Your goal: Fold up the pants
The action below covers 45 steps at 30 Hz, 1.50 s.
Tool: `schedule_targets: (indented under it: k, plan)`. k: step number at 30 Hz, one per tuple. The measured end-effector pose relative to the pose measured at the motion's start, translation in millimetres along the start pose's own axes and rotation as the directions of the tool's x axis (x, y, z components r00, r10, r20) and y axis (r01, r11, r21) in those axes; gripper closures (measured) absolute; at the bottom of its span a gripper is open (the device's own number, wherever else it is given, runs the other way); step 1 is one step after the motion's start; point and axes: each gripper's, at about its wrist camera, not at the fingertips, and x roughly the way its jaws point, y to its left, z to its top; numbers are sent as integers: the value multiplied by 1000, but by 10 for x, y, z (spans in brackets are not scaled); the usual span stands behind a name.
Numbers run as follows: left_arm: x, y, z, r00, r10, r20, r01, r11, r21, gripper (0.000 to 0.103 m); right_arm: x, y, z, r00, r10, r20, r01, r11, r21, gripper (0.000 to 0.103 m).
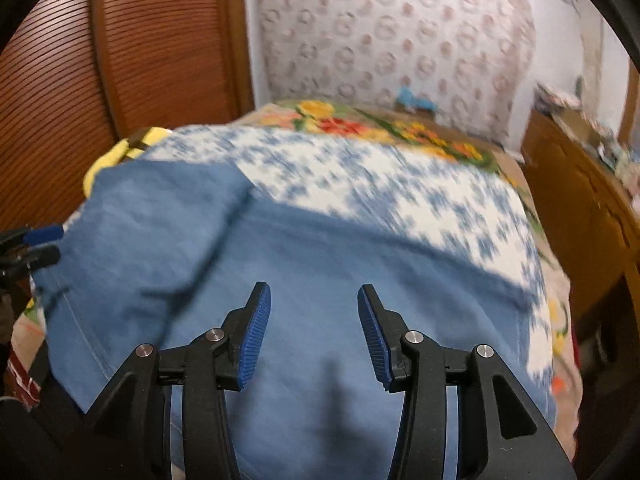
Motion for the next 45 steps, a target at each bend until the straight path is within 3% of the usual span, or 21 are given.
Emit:
schedule_targets:
  k: [13,21,24,32,35,45]
  plan:
    - [383,-547,206,999,-38,-30,40,997,65,46,-292,-599,-585,996,-85,-10,85,989,119,57]
    - [698,-866,146,993,-25,-115,41,989,142,46,-377,-734,-817,996,-92,-6,92,984,151,57]
    - [823,-879,83,989,-13,-148,34,989,142,46,-396,-750,-889,996,-92,-6,91,983,162,57]
    - [804,-869,26,991,-22,-135,40,991,130,46,-652,-816,-935,990,-135,40,125,974,187,57]
    - [802,-852,8,991,-28,-130,44,991,125,46,-731,-863,-981,983,-176,45,164,967,196,53]
    - [794,-824,-11,992,-32,-123,47,991,123,46,-751,-1101,-1257,984,-178,-4,172,942,287,52]
